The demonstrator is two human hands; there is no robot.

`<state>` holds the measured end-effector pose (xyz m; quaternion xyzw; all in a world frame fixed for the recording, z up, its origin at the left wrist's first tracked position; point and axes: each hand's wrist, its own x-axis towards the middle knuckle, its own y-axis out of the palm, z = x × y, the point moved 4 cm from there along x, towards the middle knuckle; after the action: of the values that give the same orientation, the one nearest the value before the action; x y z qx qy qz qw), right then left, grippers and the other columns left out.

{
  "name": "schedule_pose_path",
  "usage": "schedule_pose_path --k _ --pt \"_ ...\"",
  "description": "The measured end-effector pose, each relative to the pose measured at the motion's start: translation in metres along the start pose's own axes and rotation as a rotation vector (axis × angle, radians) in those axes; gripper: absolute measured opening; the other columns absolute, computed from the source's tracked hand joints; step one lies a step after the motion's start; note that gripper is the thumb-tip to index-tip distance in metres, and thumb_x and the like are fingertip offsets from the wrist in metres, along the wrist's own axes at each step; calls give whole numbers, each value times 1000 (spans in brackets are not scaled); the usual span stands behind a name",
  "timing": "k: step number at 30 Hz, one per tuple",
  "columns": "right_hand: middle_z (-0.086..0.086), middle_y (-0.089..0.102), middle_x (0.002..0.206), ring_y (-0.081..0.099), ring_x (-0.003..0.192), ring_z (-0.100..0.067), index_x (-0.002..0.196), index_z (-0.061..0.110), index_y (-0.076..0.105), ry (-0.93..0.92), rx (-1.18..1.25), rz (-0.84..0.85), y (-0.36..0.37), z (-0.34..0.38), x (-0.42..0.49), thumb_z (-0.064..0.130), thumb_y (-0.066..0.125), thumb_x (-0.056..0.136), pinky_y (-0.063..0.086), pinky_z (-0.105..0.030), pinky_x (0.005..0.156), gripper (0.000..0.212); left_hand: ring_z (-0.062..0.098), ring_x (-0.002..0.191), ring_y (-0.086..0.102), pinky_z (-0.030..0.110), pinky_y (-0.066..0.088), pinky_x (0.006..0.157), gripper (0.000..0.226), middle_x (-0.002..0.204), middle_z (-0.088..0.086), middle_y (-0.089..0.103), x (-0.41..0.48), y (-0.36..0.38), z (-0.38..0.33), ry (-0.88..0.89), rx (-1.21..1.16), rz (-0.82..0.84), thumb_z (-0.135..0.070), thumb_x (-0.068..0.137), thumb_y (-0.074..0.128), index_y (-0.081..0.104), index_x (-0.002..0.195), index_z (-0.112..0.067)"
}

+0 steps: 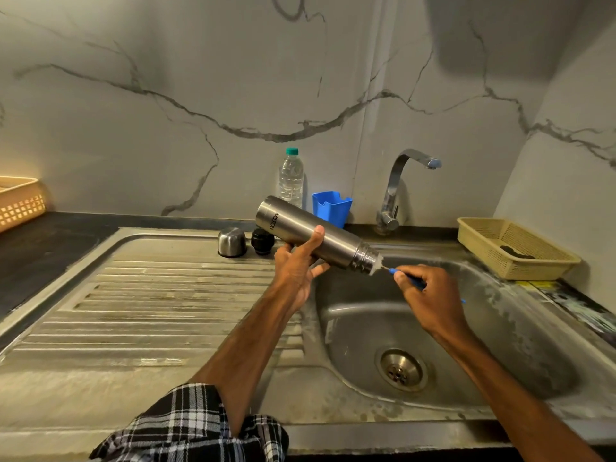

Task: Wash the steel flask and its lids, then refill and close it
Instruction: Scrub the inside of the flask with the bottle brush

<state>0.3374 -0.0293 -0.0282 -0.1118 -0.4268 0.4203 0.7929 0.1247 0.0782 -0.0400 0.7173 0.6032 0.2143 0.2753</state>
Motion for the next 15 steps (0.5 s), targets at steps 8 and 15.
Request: schedule_pose_path --k 8,15 --pt "10 70 80 65 75 -5 97 25 73 5 50 84 -8 -3 -7 23 76 87 54 -17 67 11 27 112 70 39 63 70 58 125 15 69 6 -9 -4 0 22 7 -17 86 77 52 136 -4" --pt "18 65 61 62 61 -2 80 27 76 -51 -70 88 -10 1 -5 30 68 93 45 -20 57 16 29 114 69 48 62 83 59 125 17 70 9 -13 -6 -20 13 14 -17 87 77 51 138 -3"
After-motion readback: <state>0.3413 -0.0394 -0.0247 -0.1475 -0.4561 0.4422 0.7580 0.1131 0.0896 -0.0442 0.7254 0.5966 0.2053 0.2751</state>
